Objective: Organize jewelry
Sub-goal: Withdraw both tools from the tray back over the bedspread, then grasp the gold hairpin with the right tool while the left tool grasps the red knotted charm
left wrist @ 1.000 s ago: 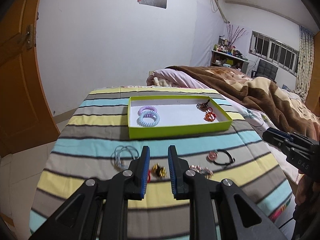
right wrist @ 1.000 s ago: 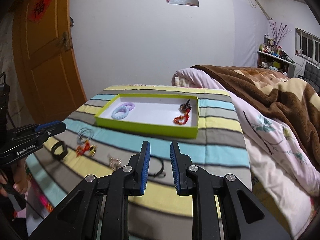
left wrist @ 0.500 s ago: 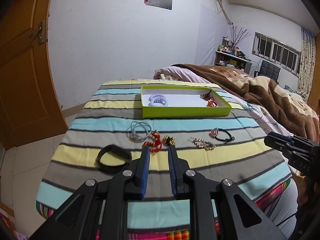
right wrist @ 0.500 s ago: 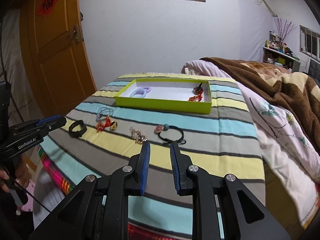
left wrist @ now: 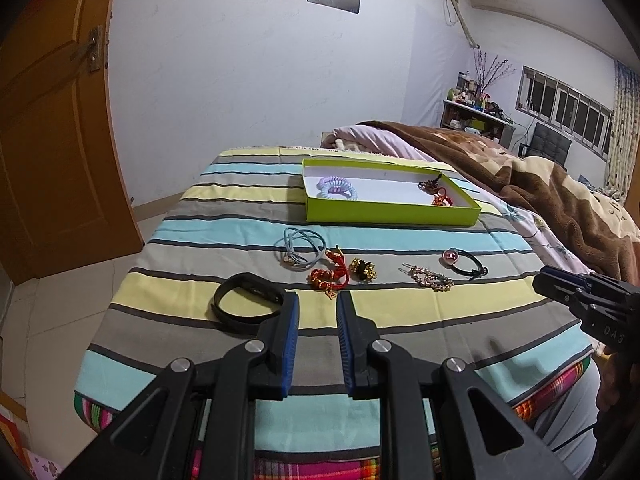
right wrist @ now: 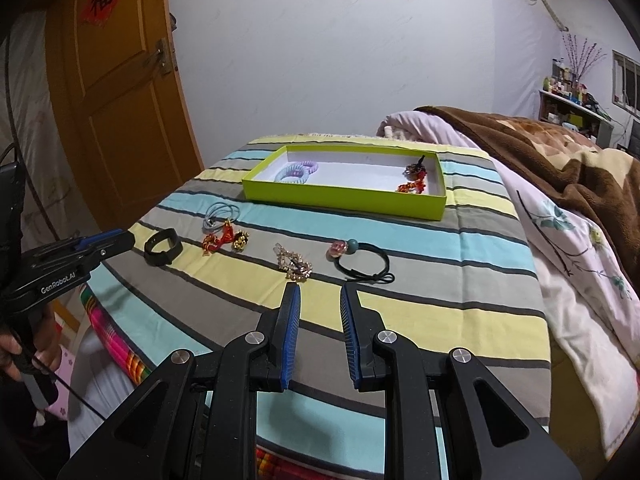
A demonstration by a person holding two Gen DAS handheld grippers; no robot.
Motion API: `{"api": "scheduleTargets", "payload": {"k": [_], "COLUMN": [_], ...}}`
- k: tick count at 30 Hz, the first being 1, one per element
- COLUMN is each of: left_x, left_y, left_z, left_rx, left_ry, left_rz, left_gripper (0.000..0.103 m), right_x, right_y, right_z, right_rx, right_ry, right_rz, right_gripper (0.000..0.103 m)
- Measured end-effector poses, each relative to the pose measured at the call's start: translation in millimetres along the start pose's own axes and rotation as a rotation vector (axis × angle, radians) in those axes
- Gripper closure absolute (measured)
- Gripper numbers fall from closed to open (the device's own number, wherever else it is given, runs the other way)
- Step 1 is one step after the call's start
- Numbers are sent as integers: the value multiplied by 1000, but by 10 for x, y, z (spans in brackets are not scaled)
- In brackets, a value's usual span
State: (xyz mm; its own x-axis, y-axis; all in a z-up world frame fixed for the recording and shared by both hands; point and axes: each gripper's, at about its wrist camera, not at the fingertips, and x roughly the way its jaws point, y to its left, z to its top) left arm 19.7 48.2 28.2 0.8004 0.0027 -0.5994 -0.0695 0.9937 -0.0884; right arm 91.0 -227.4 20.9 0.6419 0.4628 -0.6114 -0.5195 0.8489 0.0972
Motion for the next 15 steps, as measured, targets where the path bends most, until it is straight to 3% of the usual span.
{"api": "scheduleTargets", "payload": {"k": [3,15], "left_x": [81,547], "left_y": [-20,-106], "left_z": [10,127], "left_rx": [7,51], "left_ry": [12,68], "left_rz": [-12,-68], "left_gripper": [74,73], "right_x": [69,542], "right_y": [12,107], "right_z": [15,141], "right_rx": [-5,-53], "right_ry": [11,79], "right_rz": [11,76], "right_gripper": [82,82]}}
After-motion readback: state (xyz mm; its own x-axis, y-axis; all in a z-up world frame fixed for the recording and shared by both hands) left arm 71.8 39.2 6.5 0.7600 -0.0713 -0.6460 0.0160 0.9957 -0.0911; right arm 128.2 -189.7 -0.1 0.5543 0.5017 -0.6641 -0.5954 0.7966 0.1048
